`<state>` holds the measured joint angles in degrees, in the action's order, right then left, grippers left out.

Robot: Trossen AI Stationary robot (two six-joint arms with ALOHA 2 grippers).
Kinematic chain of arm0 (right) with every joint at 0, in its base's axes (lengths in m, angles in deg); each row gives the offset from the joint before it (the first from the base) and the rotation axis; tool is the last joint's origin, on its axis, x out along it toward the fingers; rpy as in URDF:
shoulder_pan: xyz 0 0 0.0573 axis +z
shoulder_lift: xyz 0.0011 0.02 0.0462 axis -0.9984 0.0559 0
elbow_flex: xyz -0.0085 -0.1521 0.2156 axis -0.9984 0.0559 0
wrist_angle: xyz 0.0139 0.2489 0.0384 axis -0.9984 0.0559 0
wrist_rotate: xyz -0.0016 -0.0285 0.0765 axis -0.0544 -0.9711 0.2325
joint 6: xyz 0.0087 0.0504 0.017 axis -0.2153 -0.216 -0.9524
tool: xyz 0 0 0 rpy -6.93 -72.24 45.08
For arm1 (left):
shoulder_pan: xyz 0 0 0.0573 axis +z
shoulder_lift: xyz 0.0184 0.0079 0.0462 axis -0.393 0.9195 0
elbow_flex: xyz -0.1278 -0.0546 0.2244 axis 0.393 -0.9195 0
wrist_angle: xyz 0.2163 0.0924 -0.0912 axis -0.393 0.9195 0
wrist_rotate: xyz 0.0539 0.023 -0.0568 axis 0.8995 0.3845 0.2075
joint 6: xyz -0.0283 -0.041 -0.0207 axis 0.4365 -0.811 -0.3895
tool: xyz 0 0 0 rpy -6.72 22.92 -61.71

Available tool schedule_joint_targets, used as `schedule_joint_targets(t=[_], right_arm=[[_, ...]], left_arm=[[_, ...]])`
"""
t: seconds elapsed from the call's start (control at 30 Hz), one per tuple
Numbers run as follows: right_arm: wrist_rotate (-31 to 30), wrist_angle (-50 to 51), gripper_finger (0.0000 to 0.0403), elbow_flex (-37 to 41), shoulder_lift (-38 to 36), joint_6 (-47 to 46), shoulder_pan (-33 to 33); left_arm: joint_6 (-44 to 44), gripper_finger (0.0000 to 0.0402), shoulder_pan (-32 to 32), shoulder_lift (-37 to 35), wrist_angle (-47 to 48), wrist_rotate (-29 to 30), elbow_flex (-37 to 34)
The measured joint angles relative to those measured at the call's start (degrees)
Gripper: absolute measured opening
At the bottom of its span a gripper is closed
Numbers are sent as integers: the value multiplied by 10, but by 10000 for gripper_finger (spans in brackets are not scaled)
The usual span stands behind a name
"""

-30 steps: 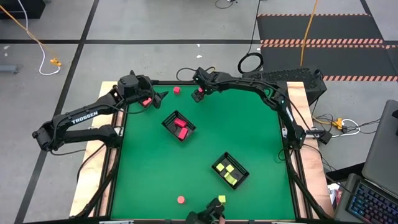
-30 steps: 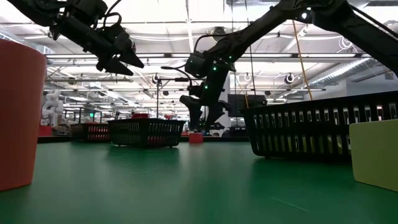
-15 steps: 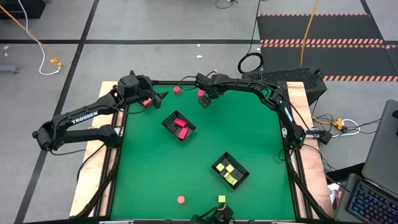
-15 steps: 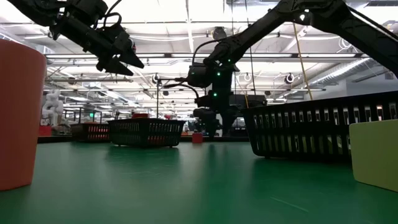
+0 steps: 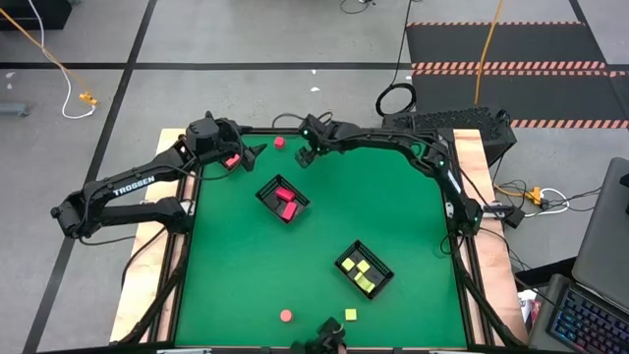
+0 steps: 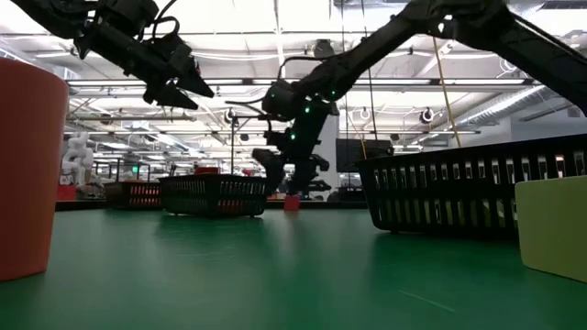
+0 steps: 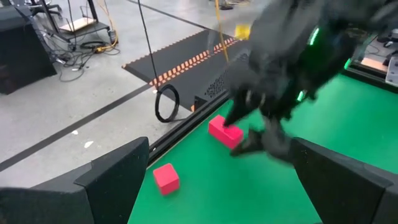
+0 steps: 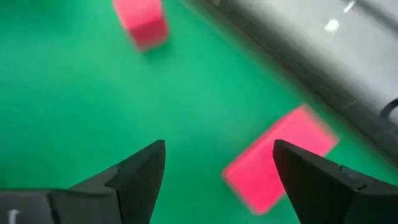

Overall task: Sort & place blocks by color
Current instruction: Put the red block into the middle black bin

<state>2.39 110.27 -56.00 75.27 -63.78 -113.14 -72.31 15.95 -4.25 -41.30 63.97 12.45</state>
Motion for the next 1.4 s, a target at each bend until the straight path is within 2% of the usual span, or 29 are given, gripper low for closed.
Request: schedule_joint_targets(t=[0.13, 0.37, 0.47, 0.73, 1.17, 1.4], right_arm=[[-39, 7, 290, 0, 10, -4, -11], [-17, 33, 290, 0, 5, -39, -33], [2, 73, 290, -2, 3, -48, -37], [-3, 173, 290, 0, -15, -52, -20], [22, 291, 290, 3, -39, -61, 58], [29, 342, 290, 3, -100, -138, 131]], left_arm=[[0, 390, -7, 0, 2, -7, 0], [7, 390, -18, 0, -3, -9, 0], [8, 390, -18, 0, -3, -9, 0], [8, 390, -18, 0, -3, -9, 0], [3, 390, -30, 0, 7, -10, 0], [3, 390, -32, -1, 12, -10, 0]])
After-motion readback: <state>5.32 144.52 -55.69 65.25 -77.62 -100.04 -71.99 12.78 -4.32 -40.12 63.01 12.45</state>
